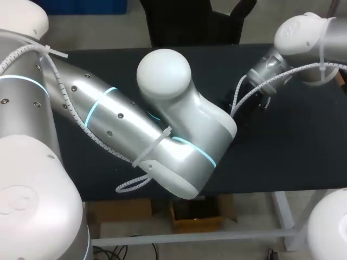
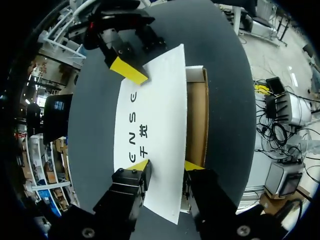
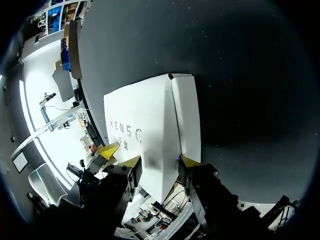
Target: Assemble the packaging by folding the flat box into shape, placing the metal phone stand inside, and closing the box properly
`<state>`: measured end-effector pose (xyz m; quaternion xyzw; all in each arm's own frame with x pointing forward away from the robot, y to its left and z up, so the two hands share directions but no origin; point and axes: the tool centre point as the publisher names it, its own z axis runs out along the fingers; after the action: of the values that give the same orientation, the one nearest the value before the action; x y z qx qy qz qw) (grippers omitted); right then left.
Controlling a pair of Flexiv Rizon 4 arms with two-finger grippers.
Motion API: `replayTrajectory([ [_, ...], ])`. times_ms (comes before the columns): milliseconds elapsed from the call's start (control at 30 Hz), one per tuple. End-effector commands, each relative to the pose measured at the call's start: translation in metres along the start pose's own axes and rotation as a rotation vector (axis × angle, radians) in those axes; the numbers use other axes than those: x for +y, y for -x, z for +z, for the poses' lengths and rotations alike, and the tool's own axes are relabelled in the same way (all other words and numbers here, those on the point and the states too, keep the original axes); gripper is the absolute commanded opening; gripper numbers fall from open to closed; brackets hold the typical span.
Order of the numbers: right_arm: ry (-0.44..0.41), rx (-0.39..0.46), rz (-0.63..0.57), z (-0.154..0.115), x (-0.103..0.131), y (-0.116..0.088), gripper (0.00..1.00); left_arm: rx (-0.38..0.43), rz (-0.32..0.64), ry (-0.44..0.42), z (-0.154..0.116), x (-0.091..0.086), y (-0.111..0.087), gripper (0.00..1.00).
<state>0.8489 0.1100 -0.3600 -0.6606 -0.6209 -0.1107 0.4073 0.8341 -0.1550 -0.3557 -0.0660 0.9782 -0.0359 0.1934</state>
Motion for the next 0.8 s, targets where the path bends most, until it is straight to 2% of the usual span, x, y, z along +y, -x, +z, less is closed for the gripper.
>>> replayTrajectory([
  [33, 0.006, -0.001, -0.001, -0.001, -0.004, 0.000, 0.45, -0.067, 0.006, -0.006, 0.009, 0.001, -0.007, 0.33],
  [500, 0.031, 0.004, -0.002, -0.008, -0.016, 0.003, 0.45, -0.080, 0.037, -0.007, 0.012, 0.003, -0.012, 0.39],
  [800, 0.051, 0.012, -0.014, -0.013, -0.024, 0.005, 0.44, -0.080, 0.047, -0.007, 0.010, 0.004, -0.015, 0.48],
])
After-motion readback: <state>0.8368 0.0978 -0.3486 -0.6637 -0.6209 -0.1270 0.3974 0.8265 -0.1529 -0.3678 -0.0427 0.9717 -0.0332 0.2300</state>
